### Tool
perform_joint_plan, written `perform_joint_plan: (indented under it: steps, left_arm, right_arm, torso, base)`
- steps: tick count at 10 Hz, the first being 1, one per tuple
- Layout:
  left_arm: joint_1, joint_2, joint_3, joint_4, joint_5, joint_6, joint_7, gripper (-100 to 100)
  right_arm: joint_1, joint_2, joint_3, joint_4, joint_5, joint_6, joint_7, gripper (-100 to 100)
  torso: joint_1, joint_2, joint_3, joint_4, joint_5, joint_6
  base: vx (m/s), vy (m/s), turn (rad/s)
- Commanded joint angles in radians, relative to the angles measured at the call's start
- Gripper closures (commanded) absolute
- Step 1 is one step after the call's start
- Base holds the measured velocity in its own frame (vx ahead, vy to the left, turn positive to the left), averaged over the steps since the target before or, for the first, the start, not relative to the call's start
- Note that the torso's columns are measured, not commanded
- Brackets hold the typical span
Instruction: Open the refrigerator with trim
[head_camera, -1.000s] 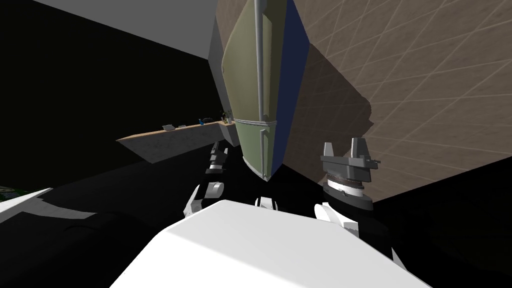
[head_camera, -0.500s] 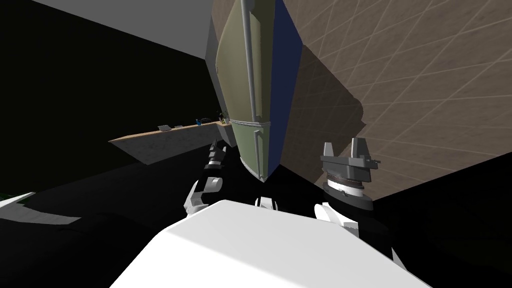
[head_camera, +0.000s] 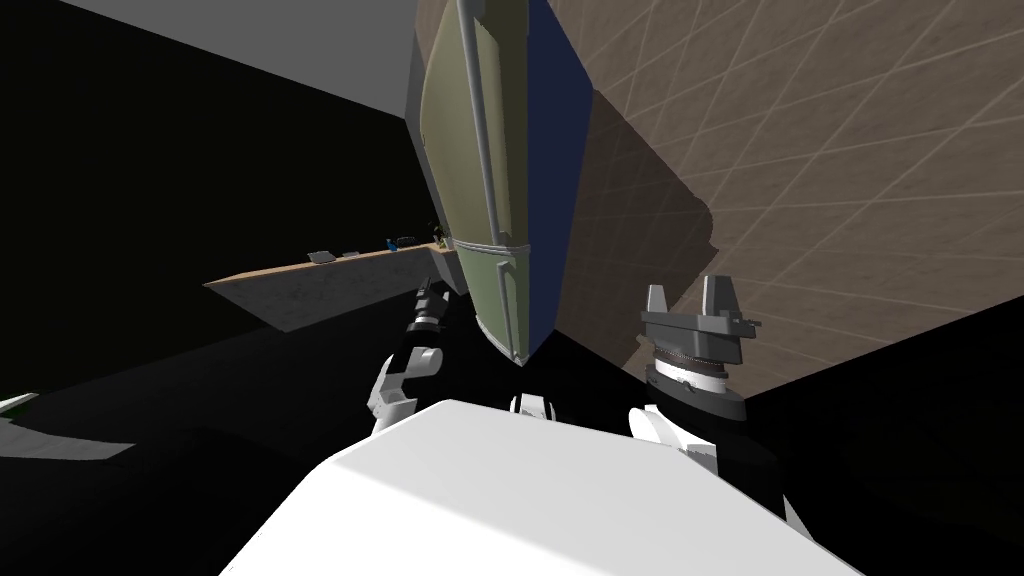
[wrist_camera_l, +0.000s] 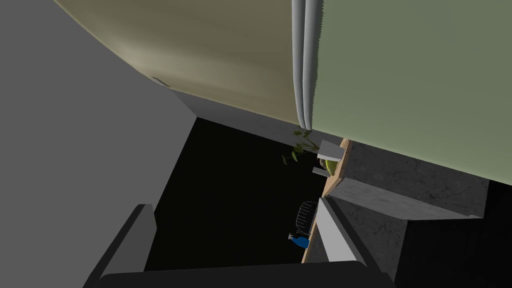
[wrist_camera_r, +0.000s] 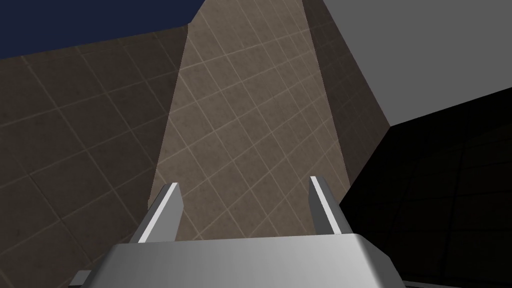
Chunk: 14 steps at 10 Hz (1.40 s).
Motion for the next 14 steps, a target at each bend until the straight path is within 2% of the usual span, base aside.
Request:
perform_joint_plan:
  steps: [1, 5, 6, 11, 12, 14]
  left_arm:
    - [-0.049, -0.002, 0.043, 0.013, 0.008, 0.075, 0.015, -100]
    - [-0.118, -0.005, 0.107, 0.029, 0.018, 0.186, 0.036, -100]
    - [-0.118, -0.005, 0.107, 0.029, 0.018, 0.190, 0.036, -100]
    - [-0.220, -0.011, 0.200, 0.056, 0.033, 0.346, 0.066, -100]
    - [-0.220, -0.011, 0.200, 0.056, 0.033, 0.355, 0.066, -100]
    - [-0.264, -0.013, 0.240, 0.069, 0.040, 0.418, 0.079, -100]
  right_arm:
    - [0.000, 0.000, 0.000, 0.000, 0.000, 0.000, 0.000, 0]
    - [0.000, 0.000, 0.000, 0.000, 0.000, 0.000, 0.000, 0]
    - [0.000, 0.000, 0.000, 0.000, 0.000, 0.000, 0.000, 0]
    - [0.000, 0.000, 0.000, 0.000, 0.000, 0.000, 0.000, 0]
    - [0.000, 0.000, 0.000, 0.000, 0.000, 0.000, 0.000, 0]
    - [0.000, 0.000, 0.000, 0.000, 0.000, 0.000, 0.000, 0]
  torso:
    - [0.001, 0.001, 0.000, 0.000, 0.000, 0.000]
    - [0.004, 0.001, 0.001, 0.000, 0.001, 0.000]
    - [0.003, 0.001, 0.001, 0.000, 0.001, 0.000]
    - [0.000, 0.000, 0.000, 0.000, 0.000, 0.000]
    - [0.000, 0.000, 0.000, 0.000, 0.000, 0.000]
    - [0.006, 0.002, 0.002, 0.001, 0.002, 0.000]
  base:
    - [0.047, -0.138, -0.023]
    - [0.050, -0.126, -0.022]
    - [0.033, -0.089, -0.004]
    - [0.059, -0.130, -0.025]
    - [0.054, -0.115, -0.005]
    - [0.039, -0.100, -0.025]
